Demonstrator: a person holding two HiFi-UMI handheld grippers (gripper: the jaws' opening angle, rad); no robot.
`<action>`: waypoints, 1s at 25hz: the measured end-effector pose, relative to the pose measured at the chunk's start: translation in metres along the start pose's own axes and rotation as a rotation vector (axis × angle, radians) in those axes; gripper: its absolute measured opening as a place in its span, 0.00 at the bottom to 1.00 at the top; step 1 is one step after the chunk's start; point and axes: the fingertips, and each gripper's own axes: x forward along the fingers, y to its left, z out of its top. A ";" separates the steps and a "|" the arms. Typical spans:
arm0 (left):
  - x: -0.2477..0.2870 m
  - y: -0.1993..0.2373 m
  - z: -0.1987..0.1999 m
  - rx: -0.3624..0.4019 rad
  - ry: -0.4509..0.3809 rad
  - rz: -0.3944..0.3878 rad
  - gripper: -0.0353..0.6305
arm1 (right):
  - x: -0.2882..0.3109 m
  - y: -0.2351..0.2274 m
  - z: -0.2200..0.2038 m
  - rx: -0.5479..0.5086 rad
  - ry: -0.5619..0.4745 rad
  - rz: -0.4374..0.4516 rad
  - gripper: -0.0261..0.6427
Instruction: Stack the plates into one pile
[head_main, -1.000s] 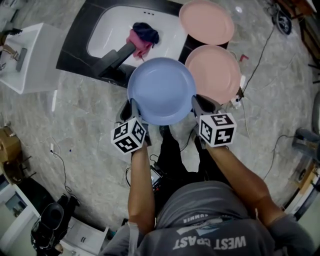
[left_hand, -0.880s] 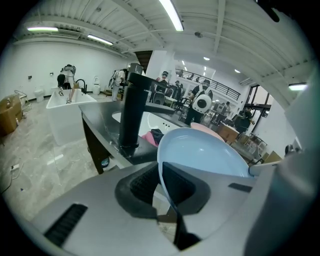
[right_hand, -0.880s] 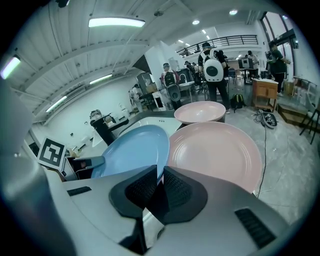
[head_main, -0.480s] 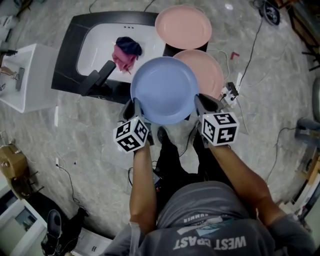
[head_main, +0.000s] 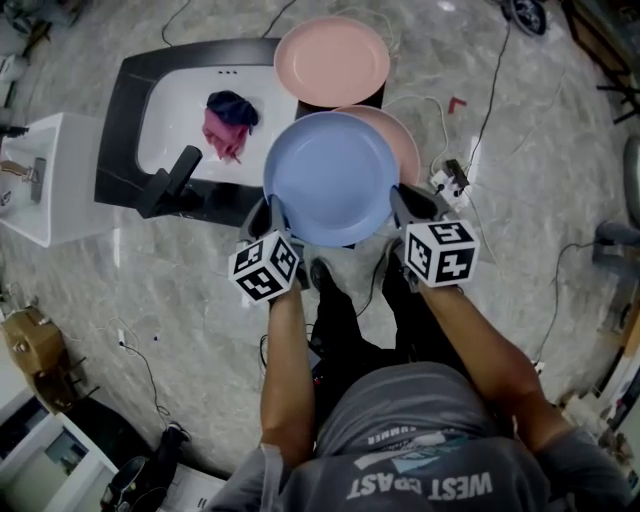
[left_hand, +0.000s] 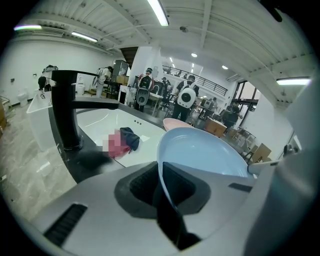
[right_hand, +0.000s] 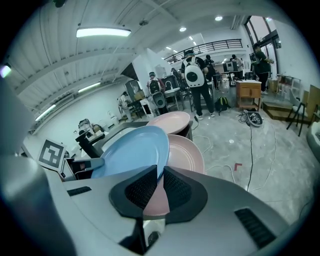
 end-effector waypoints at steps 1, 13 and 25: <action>0.003 -0.004 -0.001 0.003 0.004 -0.002 0.10 | 0.000 -0.005 0.001 0.003 0.001 -0.002 0.13; 0.026 -0.041 -0.015 0.041 0.048 -0.010 0.11 | -0.007 -0.046 0.002 0.015 0.023 -0.005 0.13; 0.033 -0.043 -0.024 0.048 0.060 0.018 0.12 | 0.001 -0.056 0.002 -0.006 0.048 0.023 0.14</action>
